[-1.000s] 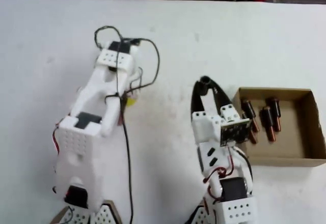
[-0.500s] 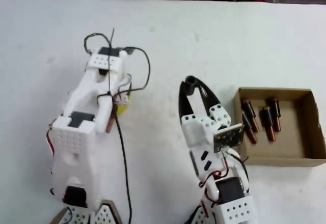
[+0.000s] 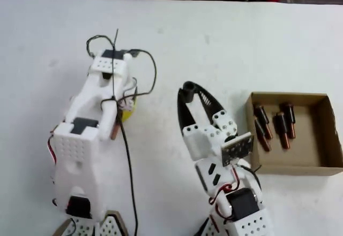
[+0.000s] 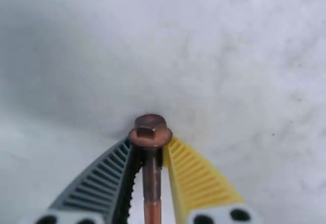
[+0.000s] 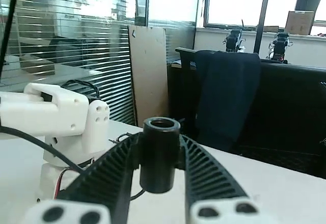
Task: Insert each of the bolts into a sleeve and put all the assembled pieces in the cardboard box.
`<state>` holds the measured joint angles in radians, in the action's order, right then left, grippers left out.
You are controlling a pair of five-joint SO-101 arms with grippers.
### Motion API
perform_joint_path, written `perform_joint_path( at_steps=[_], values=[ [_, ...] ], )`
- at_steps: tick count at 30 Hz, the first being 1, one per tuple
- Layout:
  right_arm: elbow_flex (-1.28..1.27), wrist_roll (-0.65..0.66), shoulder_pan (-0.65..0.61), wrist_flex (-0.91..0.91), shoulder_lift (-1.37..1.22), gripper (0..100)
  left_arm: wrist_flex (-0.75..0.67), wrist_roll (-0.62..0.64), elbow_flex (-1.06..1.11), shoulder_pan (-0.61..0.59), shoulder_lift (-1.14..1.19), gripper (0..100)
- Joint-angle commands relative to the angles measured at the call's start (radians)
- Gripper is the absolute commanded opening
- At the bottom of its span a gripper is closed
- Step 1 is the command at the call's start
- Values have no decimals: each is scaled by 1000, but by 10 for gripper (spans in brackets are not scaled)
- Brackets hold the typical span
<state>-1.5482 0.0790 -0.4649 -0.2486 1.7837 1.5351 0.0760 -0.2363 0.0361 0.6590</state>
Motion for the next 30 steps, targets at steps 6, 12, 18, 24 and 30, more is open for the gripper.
perform_joint_path(
  at_steps=[6, 12, 18, 24, 30],
  values=[
    [63, -2, -27, -27, 8, 16, 103, -14, -170, -27, -15, 24],
    [106, -2, -53, -27, -90, 16, 68, -14, -255, -62, -4, 22],
    [212, -11, -54, -25, -297, 16, -104, -15, -149, -88, -5, 22],
    [161, -11, -54, 99, -398, 16, -281, -15, -21, -85, -13, 22],
    [115, -11, -54, 137, -398, 16, -288, -15, -5, -88, -2, 23]
  ],
)
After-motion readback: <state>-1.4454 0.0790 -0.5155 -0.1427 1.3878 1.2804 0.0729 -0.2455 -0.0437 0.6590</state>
